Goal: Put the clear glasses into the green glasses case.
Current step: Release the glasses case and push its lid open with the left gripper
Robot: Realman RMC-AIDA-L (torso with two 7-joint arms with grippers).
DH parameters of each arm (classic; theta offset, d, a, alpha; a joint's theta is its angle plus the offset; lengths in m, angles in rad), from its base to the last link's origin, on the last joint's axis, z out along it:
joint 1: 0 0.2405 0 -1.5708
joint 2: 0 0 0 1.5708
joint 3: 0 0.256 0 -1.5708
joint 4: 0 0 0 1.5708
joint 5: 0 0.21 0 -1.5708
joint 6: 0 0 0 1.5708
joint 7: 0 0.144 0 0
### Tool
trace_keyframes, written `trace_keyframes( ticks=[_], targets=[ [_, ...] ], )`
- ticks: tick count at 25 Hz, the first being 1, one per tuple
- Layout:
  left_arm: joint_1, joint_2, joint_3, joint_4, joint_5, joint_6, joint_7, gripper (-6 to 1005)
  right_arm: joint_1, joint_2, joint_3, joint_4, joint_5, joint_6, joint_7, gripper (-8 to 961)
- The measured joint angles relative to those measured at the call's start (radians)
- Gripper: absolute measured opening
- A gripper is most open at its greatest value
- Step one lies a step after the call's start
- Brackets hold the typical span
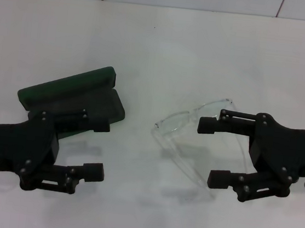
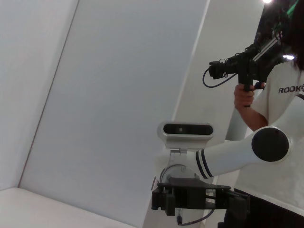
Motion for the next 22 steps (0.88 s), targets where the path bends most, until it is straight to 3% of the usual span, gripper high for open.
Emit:
trace_keyframes(
  ticks=[22],
  targets=[
    [0.006, -0.008, 0.000, -0.002, 0.004, -0.001, 0.001, 856, -0.036, 0.000, -0.004, 0.033, 0.043, 0.013, -0.042, 860]
  ],
)
